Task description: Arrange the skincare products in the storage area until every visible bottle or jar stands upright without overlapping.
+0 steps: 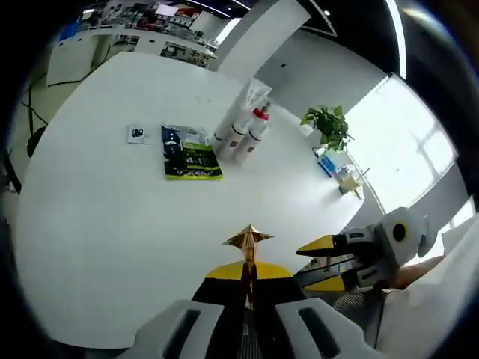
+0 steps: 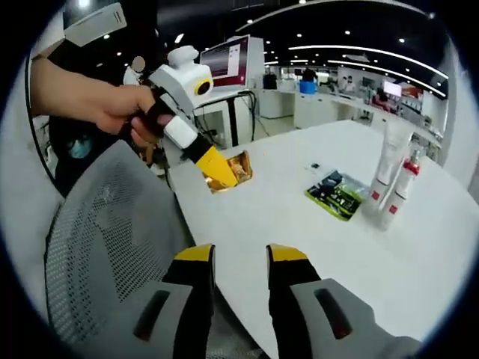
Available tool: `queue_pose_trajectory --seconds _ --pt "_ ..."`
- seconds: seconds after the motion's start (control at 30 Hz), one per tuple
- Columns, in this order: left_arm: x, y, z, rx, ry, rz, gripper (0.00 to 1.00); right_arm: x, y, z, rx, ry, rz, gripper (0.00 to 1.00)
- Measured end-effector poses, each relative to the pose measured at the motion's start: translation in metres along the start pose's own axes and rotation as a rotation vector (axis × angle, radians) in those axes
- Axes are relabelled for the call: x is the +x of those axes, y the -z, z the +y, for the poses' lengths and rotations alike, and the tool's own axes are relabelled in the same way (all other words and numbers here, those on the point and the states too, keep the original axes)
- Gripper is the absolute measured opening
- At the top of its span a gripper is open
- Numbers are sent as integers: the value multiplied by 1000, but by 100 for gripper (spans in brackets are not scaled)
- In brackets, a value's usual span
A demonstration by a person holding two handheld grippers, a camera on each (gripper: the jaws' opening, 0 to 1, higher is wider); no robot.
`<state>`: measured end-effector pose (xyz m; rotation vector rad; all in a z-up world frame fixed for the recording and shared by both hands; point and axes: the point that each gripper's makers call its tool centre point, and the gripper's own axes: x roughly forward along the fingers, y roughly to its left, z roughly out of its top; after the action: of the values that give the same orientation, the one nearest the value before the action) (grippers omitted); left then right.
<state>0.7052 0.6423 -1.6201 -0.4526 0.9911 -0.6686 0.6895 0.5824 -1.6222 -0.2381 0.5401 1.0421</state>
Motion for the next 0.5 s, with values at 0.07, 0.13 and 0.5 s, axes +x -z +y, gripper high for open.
queue_pose_trajectory --seconds 0.07,0.13,0.5 --pt "-1 8 -7 -6 19 -11 2 -1 -7 5 11 -21 -39 28" --pt "-1 17 -14 -8 41 -16 2 -4 -18 13 60 -67 -92 33" --pt "-15 39 -38 29 140 -60 2 -13 -60 25 209 -130 -186 26"
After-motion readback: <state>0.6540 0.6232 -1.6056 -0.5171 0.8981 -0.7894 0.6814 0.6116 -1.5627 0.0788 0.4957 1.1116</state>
